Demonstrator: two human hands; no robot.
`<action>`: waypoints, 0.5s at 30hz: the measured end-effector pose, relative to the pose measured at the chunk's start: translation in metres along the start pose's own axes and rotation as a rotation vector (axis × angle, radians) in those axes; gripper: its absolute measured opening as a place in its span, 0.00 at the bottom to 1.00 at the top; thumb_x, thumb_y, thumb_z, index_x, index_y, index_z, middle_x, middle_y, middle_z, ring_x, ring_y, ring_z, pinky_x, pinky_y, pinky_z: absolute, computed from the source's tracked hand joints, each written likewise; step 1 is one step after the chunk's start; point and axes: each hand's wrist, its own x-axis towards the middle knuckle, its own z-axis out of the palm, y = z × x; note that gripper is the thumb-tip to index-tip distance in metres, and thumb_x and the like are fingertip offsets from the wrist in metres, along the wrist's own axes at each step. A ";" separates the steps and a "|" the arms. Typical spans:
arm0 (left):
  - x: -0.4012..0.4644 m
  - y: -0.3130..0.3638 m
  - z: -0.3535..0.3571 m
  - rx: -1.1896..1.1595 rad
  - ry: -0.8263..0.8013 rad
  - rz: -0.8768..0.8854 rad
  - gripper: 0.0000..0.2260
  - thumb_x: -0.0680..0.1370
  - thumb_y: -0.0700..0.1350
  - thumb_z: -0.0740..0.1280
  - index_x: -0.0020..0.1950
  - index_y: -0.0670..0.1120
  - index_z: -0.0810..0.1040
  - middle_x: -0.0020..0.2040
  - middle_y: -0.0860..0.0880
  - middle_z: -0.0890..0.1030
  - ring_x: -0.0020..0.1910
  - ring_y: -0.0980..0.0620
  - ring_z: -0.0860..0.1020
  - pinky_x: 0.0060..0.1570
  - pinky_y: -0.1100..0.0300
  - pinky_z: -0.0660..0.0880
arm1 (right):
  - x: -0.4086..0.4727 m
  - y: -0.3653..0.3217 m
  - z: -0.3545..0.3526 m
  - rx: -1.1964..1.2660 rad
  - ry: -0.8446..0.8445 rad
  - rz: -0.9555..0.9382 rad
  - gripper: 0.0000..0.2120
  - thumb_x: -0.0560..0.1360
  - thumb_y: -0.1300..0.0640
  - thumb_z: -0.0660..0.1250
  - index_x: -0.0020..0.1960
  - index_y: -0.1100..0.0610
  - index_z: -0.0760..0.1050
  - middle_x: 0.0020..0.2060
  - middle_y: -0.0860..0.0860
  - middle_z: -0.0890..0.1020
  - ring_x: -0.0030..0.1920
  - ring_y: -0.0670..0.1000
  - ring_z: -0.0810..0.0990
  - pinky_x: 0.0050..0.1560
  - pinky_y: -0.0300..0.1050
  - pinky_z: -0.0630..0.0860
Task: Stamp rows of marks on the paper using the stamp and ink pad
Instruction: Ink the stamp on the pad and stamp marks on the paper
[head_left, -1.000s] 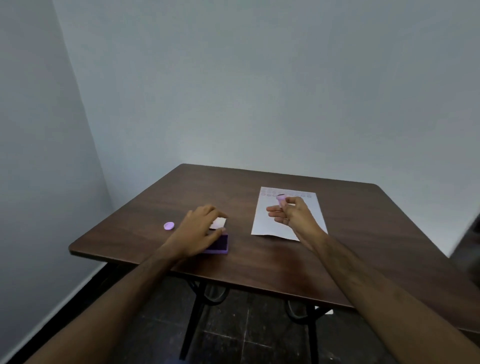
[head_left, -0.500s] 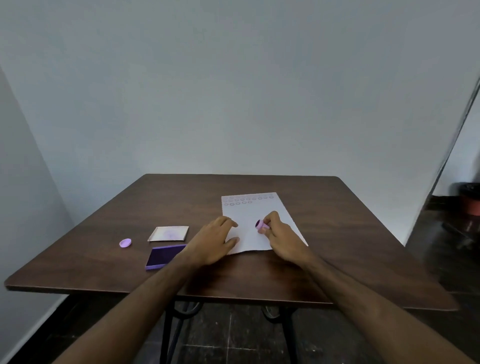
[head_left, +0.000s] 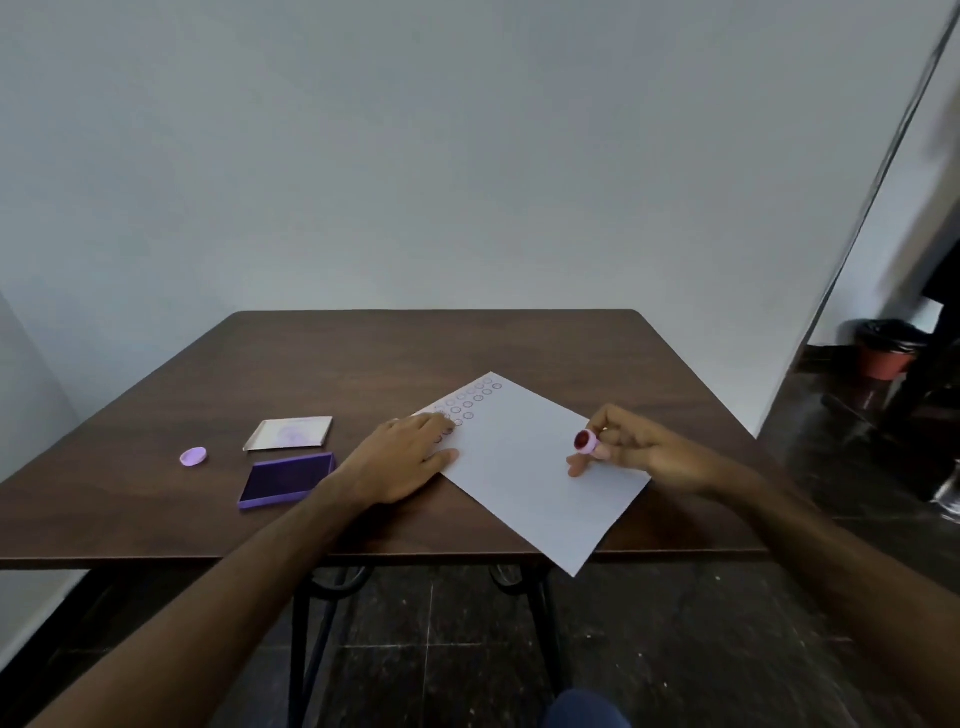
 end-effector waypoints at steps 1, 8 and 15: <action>-0.003 0.002 -0.001 0.026 0.001 0.015 0.23 0.82 0.59 0.54 0.74 0.52 0.67 0.76 0.51 0.69 0.73 0.51 0.68 0.72 0.52 0.63 | -0.001 0.001 -0.004 0.018 0.001 0.005 0.12 0.81 0.53 0.64 0.57 0.60 0.70 0.54 0.56 0.86 0.62 0.53 0.81 0.67 0.54 0.70; -0.036 0.017 0.000 0.157 0.087 0.159 0.20 0.81 0.63 0.50 0.69 0.59 0.70 0.63 0.55 0.73 0.62 0.54 0.71 0.62 0.53 0.67 | 0.022 -0.009 0.008 0.208 0.084 -0.081 0.13 0.79 0.55 0.67 0.57 0.64 0.72 0.51 0.61 0.85 0.54 0.60 0.84 0.56 0.51 0.81; -0.038 0.014 -0.003 0.075 0.070 0.259 0.16 0.81 0.58 0.57 0.67 0.57 0.73 0.63 0.55 0.74 0.61 0.56 0.71 0.60 0.55 0.67 | 0.074 -0.016 0.049 0.413 0.139 -0.068 0.10 0.78 0.58 0.68 0.56 0.62 0.76 0.46 0.59 0.85 0.42 0.53 0.83 0.46 0.44 0.81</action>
